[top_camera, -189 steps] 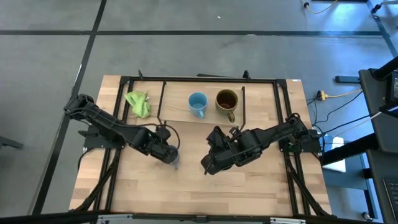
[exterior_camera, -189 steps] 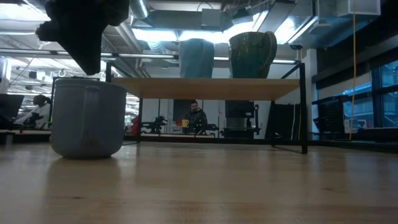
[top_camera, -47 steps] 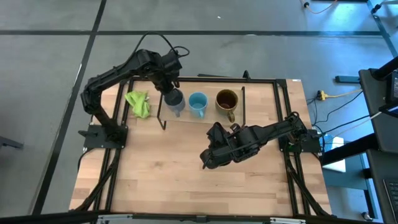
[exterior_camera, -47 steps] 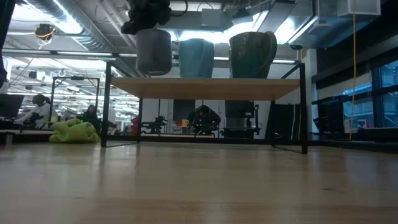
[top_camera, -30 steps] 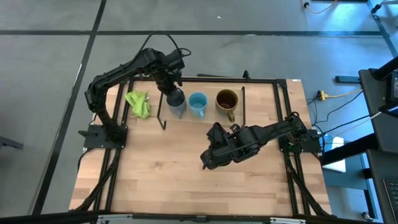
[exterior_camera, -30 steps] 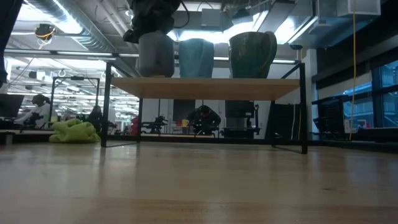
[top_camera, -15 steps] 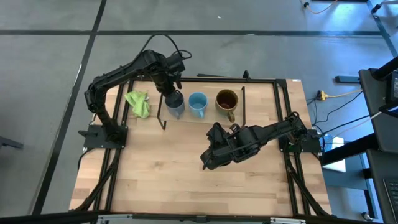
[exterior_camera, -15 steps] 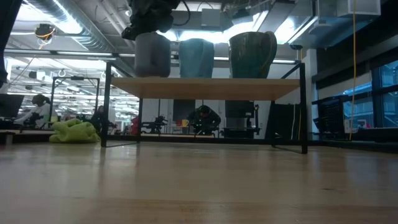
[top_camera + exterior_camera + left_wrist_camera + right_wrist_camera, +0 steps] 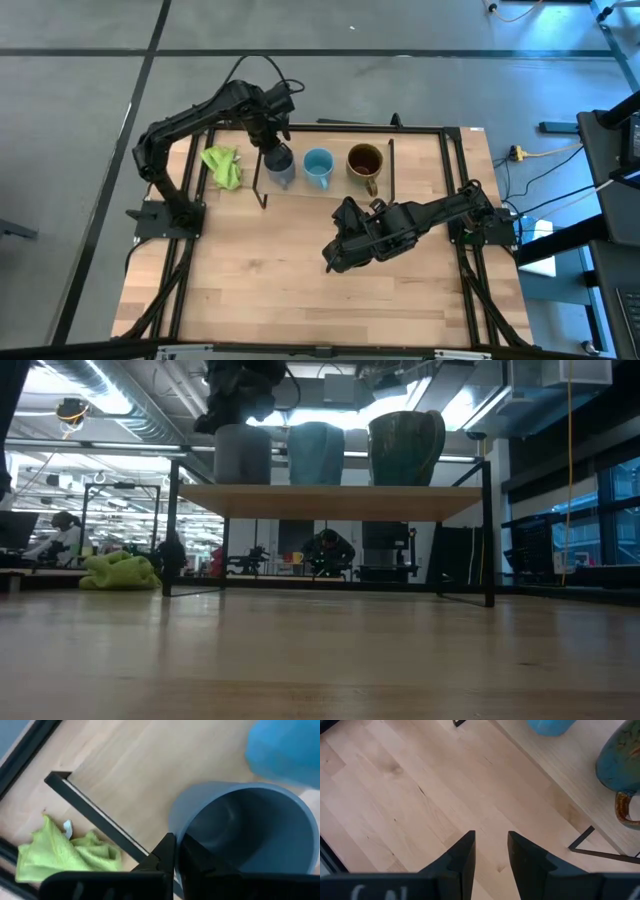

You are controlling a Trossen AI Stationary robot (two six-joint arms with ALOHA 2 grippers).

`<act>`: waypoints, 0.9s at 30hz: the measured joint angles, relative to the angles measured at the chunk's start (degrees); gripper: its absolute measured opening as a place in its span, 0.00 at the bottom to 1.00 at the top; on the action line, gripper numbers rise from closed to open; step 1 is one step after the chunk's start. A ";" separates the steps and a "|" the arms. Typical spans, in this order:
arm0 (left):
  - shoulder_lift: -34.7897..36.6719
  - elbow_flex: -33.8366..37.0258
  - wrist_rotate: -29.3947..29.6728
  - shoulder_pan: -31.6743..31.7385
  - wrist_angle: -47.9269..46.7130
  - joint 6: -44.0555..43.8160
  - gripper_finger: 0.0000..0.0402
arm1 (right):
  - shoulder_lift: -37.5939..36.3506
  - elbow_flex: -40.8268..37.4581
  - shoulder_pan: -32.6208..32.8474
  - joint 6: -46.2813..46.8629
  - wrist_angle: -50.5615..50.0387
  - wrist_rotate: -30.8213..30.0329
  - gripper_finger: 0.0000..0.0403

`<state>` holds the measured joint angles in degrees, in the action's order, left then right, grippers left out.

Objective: Stack small to large cups/mugs on shelf
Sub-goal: Put the gray mug on the shelf

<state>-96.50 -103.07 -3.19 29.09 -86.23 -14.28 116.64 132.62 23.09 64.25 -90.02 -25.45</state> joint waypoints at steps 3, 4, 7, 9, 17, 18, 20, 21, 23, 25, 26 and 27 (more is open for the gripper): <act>2.10 2.59 -0.70 0.80 1.86 0.72 0.02 | 0.00 0.02 0.00 -0.02 0.01 0.00 0.29; 2.68 3.11 -0.90 0.84 2.72 0.51 0.02 | 0.00 0.04 0.00 -0.02 0.02 0.00 0.29; 4.60 3.44 -0.63 0.56 4.35 -0.27 0.02 | 0.00 0.04 0.00 -0.07 0.01 0.00 0.29; 5.40 3.37 -0.69 -0.12 4.51 -0.52 0.02 | 0.00 0.04 -0.18 -0.17 0.01 0.00 0.29; 5.48 3.44 -0.85 -0.46 1.21 -0.79 0.02 | 0.00 0.04 -0.86 -0.81 0.00 0.01 0.29; 5.48 3.44 -0.95 -0.57 1.33 -1.18 0.02 | 0.00 0.04 -0.85 -0.94 0.00 0.00 0.29; 5.48 3.44 -1.26 -0.87 1.49 -1.54 0.02 | 0.00 0.04 -0.85 -0.94 0.01 0.01 0.29; 5.48 3.44 -1.21 -1.00 1.52 -1.61 0.02 | 0.00 0.04 -0.85 -0.94 0.00 0.00 0.29; 5.46 3.44 -1.23 -1.04 1.53 -1.65 0.02 | 0.00 0.04 -0.85 -0.94 0.00 0.00 0.29; 5.12 3.44 -1.32 -1.07 1.66 -1.73 0.02 | 0.00 0.04 -0.85 -0.94 0.00 0.00 0.29; 4.96 3.44 -1.61 -1.08 1.66 -1.73 0.02 | 0.00 0.04 -0.85 -0.94 0.00 0.00 0.29; 4.89 3.50 -1.93 -1.08 1.79 -1.71 0.02 | 0.00 0.04 -0.85 -0.92 0.00 0.00 0.29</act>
<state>-91.61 -99.57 -5.11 28.01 -84.44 -15.99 116.64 132.66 22.24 63.33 -90.02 -25.45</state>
